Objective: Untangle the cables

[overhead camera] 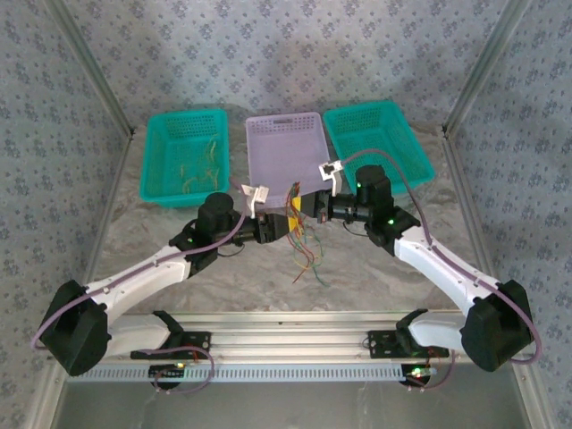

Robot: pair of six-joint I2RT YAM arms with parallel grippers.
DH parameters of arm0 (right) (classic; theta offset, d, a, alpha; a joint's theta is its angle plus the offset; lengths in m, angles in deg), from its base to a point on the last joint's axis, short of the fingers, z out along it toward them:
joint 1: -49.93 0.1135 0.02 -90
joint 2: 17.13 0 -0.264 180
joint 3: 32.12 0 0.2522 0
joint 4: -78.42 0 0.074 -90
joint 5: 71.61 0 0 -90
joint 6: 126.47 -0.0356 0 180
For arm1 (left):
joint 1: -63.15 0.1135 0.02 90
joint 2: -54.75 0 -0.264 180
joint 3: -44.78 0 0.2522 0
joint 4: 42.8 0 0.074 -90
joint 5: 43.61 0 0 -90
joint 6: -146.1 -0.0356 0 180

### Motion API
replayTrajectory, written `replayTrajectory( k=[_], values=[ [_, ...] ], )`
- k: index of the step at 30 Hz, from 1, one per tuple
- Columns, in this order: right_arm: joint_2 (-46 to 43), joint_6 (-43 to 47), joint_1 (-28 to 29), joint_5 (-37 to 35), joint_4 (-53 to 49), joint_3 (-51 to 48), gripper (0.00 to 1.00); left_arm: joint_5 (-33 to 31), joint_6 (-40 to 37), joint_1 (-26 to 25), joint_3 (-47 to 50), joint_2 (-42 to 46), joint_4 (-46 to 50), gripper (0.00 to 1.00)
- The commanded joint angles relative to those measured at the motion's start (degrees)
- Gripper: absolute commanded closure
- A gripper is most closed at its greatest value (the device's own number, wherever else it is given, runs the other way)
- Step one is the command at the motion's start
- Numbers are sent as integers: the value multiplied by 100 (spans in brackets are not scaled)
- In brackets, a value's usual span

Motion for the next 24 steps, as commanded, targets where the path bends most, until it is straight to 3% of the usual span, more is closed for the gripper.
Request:
replayTrajectory(
  k=[1,10,21,24],
  values=[
    [-137,-128,-31,215,204,-58,100,-53,-159,-35,6,-3,-75,66],
    [-258,-63,-92,157,91,-188,100,-231,-253,-39,21,200,116,100],
    [-607,179,-516,-145,-433,-644,100,-861,-689,-14,-66,1107,1159,100],
    [-673,297,-589,-507,-766,-783,100,-1060,-891,36,-171,1409,1592,100]
  ],
)
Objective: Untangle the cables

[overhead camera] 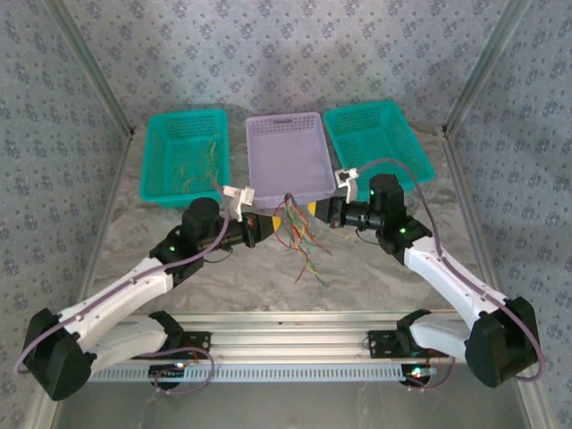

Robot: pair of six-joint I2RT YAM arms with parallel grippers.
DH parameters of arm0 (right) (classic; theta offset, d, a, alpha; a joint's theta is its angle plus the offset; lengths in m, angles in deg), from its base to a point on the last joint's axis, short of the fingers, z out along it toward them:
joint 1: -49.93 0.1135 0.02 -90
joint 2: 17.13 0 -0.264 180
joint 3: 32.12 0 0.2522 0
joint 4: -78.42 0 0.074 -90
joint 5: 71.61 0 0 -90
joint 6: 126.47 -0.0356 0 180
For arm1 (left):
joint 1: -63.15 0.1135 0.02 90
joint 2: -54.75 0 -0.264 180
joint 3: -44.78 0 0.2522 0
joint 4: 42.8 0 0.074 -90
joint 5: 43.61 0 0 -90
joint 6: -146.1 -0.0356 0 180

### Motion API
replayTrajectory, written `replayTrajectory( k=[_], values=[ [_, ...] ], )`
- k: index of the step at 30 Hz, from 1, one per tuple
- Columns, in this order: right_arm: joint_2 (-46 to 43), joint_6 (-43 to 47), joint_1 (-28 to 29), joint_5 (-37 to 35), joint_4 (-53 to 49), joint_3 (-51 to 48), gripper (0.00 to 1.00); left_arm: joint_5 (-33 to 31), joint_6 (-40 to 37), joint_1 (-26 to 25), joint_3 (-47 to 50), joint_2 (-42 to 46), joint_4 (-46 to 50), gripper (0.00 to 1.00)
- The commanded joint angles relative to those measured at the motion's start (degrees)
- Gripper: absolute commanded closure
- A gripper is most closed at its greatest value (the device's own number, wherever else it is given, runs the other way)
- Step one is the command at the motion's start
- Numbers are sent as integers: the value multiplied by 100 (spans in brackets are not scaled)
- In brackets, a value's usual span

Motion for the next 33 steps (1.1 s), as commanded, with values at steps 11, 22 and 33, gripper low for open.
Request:
replayTrajectory(
  k=[11,22,33],
  values=[
    [-45,139,-224,-119,-122,-459,100,-263,-491,322,-339,666,1113,100],
    [504,388,1003,-117,842,-100,40,217,-472,314,-244,567,841,100],
    [1141,347,1430,-411,1354,150,50,248,-341,240,-80,540,633,100]
  ],
)
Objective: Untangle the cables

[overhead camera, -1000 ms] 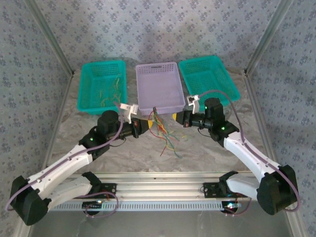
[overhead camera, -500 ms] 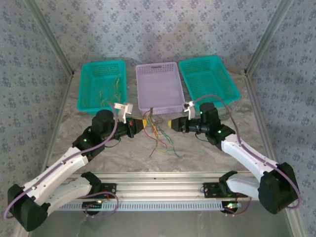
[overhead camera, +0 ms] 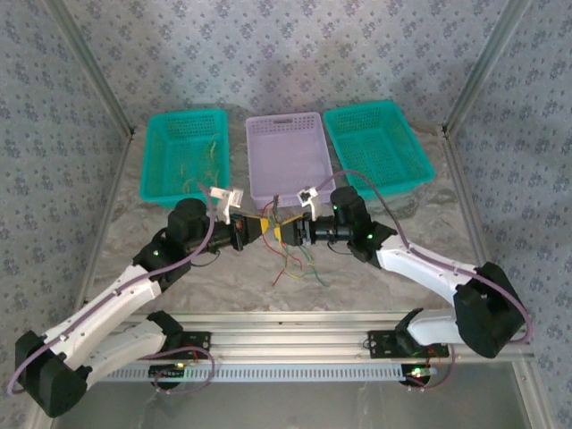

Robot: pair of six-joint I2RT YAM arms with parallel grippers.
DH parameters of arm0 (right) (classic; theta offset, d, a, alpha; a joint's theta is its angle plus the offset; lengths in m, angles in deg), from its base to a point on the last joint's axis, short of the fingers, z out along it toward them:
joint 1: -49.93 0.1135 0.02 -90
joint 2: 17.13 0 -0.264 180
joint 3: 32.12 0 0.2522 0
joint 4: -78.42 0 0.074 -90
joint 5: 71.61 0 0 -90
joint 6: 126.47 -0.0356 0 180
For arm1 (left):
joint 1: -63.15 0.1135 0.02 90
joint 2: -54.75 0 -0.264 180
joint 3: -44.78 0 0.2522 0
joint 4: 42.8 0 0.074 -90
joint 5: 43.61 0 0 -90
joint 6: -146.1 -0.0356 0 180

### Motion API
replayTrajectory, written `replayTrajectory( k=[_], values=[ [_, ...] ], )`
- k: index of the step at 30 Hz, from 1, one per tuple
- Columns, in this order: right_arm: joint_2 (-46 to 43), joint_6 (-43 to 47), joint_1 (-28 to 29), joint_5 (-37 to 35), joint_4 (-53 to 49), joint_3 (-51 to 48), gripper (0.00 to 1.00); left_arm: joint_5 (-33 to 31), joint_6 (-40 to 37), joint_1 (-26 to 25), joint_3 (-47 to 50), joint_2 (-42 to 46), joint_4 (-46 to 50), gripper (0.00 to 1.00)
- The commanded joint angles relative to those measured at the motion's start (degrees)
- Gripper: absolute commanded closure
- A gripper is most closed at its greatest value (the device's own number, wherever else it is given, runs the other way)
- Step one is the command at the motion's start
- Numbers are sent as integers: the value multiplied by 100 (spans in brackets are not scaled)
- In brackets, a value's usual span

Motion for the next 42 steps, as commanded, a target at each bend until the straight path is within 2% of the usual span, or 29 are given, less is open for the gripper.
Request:
replayTrajectory(
  k=[1,2,5,9,17,25,42],
  values=[
    [90,-37,25,-143,366,218,55,153,36,-63,43,-4,-309,100],
    [108,-30,28,-157,353,246,65,153,37,-65,43,-15,-310,100],
    [49,88,-1,-293,132,324,84,138,7,-73,29,9,-245,100],
    [-178,256,-136,-457,-283,266,100,13,-136,-76,-51,120,30,100],
    [-1009,247,-889,-664,-753,-291,100,-357,-646,-54,-364,421,993,100],
    [-1594,92,-1681,-1201,-1406,-671,100,-610,-1094,34,-760,639,1788,100],
    [-2179,-319,-2917,-2057,-2359,-1026,100,-1483,-1697,467,-1386,899,3002,100]
  ],
)
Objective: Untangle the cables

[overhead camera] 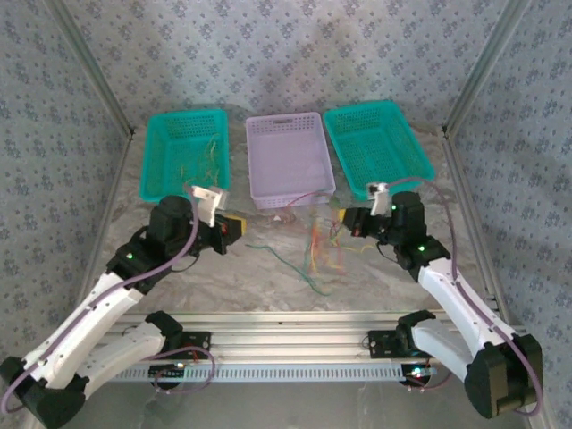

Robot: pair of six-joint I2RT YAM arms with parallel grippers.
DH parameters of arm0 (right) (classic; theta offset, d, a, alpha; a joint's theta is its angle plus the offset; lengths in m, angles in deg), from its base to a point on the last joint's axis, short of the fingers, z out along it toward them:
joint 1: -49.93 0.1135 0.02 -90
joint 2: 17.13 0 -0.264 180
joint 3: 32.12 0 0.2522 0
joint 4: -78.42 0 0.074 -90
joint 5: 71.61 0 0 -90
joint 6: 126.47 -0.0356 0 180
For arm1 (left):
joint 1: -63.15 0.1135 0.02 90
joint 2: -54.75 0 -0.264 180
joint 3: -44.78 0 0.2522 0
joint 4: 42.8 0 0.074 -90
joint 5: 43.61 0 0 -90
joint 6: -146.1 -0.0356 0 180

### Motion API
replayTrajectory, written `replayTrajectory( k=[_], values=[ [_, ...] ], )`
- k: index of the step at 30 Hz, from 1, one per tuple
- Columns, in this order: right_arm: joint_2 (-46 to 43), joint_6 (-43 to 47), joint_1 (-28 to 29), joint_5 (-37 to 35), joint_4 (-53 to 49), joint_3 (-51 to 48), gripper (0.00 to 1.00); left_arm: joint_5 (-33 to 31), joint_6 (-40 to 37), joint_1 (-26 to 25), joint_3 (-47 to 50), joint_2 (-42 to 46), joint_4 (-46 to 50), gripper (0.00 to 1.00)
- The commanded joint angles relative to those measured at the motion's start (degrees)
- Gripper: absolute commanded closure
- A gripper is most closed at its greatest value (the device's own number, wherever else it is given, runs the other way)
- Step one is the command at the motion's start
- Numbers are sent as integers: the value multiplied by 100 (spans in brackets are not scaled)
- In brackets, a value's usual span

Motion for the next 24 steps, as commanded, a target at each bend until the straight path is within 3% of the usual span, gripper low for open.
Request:
replayTrajectory(
  k=[1,5,13,17,18,21,24],
  values=[
    [-84,-255,-405,-1071,-590,-125,100,-495,-259,155,-400,268,569,100],
    [-128,-286,-565,-985,-572,-161,100,-605,-325,244,-518,273,697,100],
    [-204,-190,-262,657,539,-270,100,292,100,253,-198,7,79,97],
    [-202,-495,-10,1614,1480,-353,100,767,512,253,191,-114,-574,36],
    [-186,-541,47,1806,1648,-347,100,850,604,253,288,-136,-736,28],
    [-184,-542,207,2147,1888,-302,100,1037,868,248,518,-201,-1135,17],
    [-175,-765,339,2347,2181,-301,100,1369,1214,202,829,-303,-1773,12]
  ],
)
